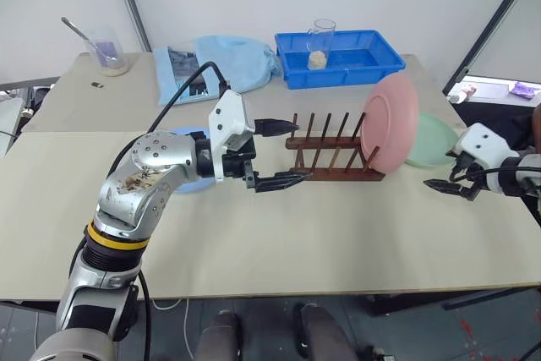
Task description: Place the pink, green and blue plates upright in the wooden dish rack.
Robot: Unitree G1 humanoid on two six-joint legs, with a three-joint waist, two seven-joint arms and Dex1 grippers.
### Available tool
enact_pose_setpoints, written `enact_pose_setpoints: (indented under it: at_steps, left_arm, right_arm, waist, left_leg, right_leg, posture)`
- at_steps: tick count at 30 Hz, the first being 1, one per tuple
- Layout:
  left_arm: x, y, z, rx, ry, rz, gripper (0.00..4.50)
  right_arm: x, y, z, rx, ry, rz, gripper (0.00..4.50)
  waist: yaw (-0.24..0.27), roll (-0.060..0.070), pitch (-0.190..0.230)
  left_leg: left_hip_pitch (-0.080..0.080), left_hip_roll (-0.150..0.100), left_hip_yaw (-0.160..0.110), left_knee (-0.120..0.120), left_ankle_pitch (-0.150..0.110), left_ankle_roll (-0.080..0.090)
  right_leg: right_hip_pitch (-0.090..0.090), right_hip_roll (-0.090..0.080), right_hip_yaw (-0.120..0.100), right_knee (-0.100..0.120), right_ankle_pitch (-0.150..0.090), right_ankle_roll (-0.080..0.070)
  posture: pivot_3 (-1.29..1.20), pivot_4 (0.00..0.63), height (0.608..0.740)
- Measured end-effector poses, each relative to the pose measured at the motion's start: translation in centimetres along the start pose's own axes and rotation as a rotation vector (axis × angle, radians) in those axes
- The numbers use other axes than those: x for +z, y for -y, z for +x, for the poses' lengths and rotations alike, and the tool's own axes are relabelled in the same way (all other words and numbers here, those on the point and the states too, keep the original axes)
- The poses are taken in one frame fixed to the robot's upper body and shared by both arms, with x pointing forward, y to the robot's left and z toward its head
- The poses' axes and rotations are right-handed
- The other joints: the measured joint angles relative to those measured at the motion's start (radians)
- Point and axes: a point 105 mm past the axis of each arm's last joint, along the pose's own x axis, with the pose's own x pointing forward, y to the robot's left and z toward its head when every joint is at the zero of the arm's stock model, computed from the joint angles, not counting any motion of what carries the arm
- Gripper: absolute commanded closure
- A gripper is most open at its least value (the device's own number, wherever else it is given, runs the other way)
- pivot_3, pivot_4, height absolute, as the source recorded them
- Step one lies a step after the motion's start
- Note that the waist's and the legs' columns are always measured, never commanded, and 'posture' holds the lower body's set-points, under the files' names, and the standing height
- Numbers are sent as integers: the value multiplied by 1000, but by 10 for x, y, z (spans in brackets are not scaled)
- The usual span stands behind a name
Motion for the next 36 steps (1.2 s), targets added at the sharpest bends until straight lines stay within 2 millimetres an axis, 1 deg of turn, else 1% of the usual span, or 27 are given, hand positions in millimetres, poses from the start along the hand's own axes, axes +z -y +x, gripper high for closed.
enact_pose_setpoints:
  at_steps: [2, 4, 7, 9, 12, 14, 15, 16, 17, 20, 21, 23, 27, 31, 34, 36]
  left_arm:
    - [0, 3, 2, -6, 1, 7, 0]
    - [0, 3, 3, -1, -4, 13, 0]
    - [0, 2, 4, 15, -6, 20, 0]
    - [-1, 1, 4, 25, -10, 25, 0]
    - [-1, 0, 4, 31, -10, 28, 0]
    - [0, 0, 4, 35, -12, 31, 0]
    - [0, 0, 4, 36, -12, 31, 0]
    - [0, 0, 4, 37, -12, 32, 0]
    - [0, 0, 4, 38, -12, 33, 0]
    - [0, -1, 4, 44, -11, 33, 0]
    - [0, -1, 4, 45, -11, 33, 0]
    - [0, -1, 4, 48, -11, 31, 0]
    - [-1, -3, 1, 70, -9, 24, 0]
    - [-4, -5, -3, 83, -23, 22, 0]
    - [-6, -9, -13, 118, -35, 13, 0]
    - [-7, -14, -24, 147, -45, 9, 0]
  right_arm:
    - [-3, -3, 16, -21, -31, -21, 29]
    - [-4, -4, 26, -34, -47, -26, 29]
    - [1, 5, 34, -98, -58, -27, 29]
    - [3, 10, 39, -132, -70, -11, 579]
    - [2, 9, 43, -140, -86, 5, 1520]
    - [0, 5, 47, -132, -95, 26, 2252]
    - [0, 4, 48, -130, -98, 31, 2551]
    - [-1, 4, 47, -131, -101, 40, 2991]
    - [-2, 4, 47, -132, -101, 43, 3242]
    - [-2, 3, 48, -129, -99, 58, 4319]
    - [-2, 3, 48, -128, -96, 60, 4462]
    - [1, 7, 47, -143, -79, 69, 4462]
    - [1, 6, 45, -130, -65, 79, 4462]
    - [-1, 8, 38, -126, -45, 62, 4462]
    - [-6, 18, 22, -149, -37, 29, 4462]
    - [-3, 33, 5, -200, -16, -4, 4462]
  waist:
    - [-4, 0, 0]
    - [-4, 0, 0]
    - [-4, 0, 0]
    - [-3, 0, 0]
    - [0, 0, 0]
    - [1, 0, 0]
    - [1, 0, 0]
    - [0, 0, 0]
    - [0, 0, 0]
    - [-1, 0, 0]
    - [-2, 0, 0]
    - [-1, 0, 0]
    - [-2, 0, 0]
    - [-1, 0, 0]
    - [0, 0, 0]
    - [0, 1, 1]
  left_leg:
    - [0, -1, -1, 0, 0, 0]
    - [0, -1, -1, -1, 0, 0]
    - [-1, -1, -1, -1, 0, 0]
    - [-1, -1, -1, -1, 0, 0]
    - [-1, -2, -2, -1, 0, 0]
    - [-1, -2, -2, -1, 0, 0]
    - [-1, -2, -2, -1, 0, 0]
    - [-1, -2, -2, -1, 0, 0]
    - [-1, -2, -2, -1, 0, 0]
    - [-1, -2, -2, -1, 0, 0]
    - [0, -2, -2, -1, 0, 0]
    - [1, -1, -2, -1, 0, 0]
    - [1, -2, -2, -1, 0, 0]
    - [1, -2, -2, -1, 0, 0]
    - [1, -2, -2, -1, 0, 0]
    - [0, -2, -2, -1, 0, 0]
  right_leg:
    - [0, 0, 1, 0, 0, 0]
    - [0, 0, 1, 0, 0, 0]
    - [0, 0, 2, -1, 0, 0]
    - [0, 0, 2, -1, 0, 0]
    - [0, 0, 2, -1, 0, 0]
    - [0, 0, 2, -1, 0, 0]
    - [0, 0, 2, -1, 0, 0]
    - [0, 0, 2, -1, 0, 0]
    - [1, 0, 2, -1, 0, 0]
    - [1, 0, 2, 0, 0, 1]
    - [1, 0, 2, 0, 0, 1]
    - [2, 0, 2, 0, 0, 1]
    - [3, 0, 2, 0, 0, 0]
    - [2, 0, 2, 0, 0, 0]
    - [2, 0, 2, 0, 0, 1]
    - [1, 0, 2, 0, 0, 1]
  posture:
    - [0, 150, 720]
    - [0, 150, 720]
    - [0, 150, 720]
    - [0, 150, 720]
    - [0, 150, 720]
    - [0, 150, 720]
    - [0, 150, 720]
    - [0, 150, 720]
    - [0, 150, 720]
    - [0, 150, 720]
    - [0, 150, 720]
    - [0, 150, 720]
    - [0, 150, 720]
    - [0, 150, 720]
    - [0, 150, 720]
    - [0, 150, 720]
